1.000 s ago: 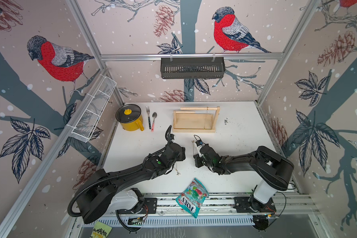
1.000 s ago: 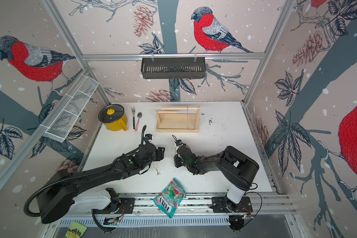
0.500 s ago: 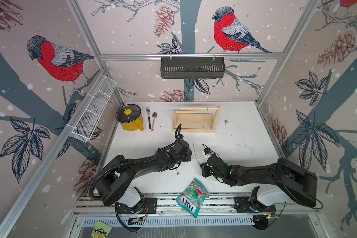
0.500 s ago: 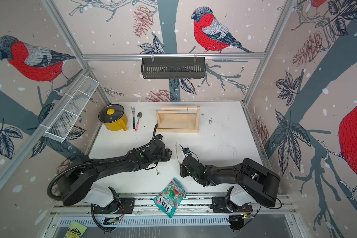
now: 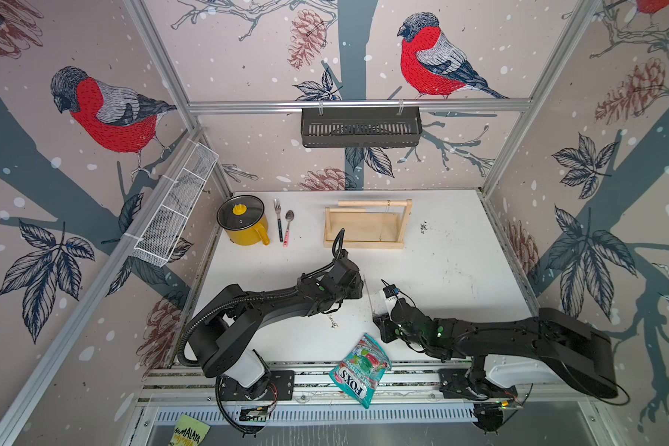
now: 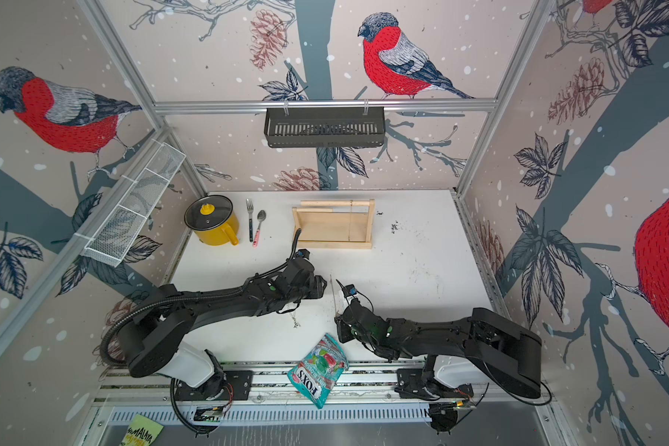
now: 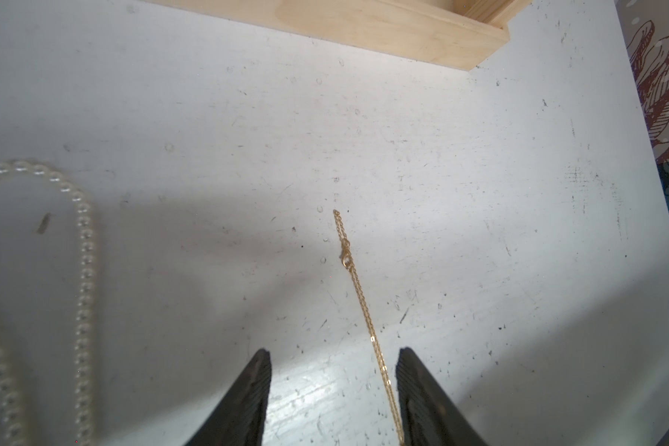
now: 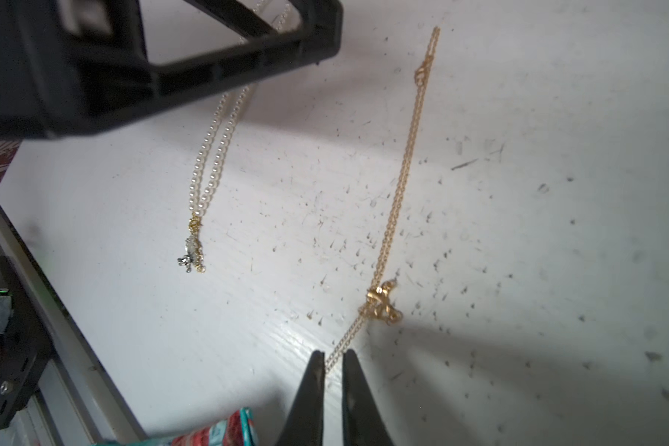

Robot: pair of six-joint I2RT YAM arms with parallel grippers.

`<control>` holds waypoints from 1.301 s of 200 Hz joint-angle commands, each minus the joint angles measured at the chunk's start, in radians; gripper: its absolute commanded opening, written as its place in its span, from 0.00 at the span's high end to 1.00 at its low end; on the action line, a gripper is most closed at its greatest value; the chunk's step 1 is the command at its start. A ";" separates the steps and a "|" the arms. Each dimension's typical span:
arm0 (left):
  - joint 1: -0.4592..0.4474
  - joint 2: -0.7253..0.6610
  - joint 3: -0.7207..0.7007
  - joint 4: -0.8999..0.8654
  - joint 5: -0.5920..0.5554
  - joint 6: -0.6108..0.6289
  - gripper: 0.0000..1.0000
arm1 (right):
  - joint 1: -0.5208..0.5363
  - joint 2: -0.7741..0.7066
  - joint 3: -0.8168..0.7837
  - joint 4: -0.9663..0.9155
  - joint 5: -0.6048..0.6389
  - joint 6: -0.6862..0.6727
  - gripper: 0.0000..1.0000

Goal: Take the necklace off the jewelry display stand
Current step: Adjust the necklace at the center of the board.

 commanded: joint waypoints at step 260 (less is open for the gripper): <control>-0.052 0.188 0.128 0.037 0.179 -0.046 1.00 | -0.241 -0.438 -0.089 -0.227 0.129 -0.056 0.62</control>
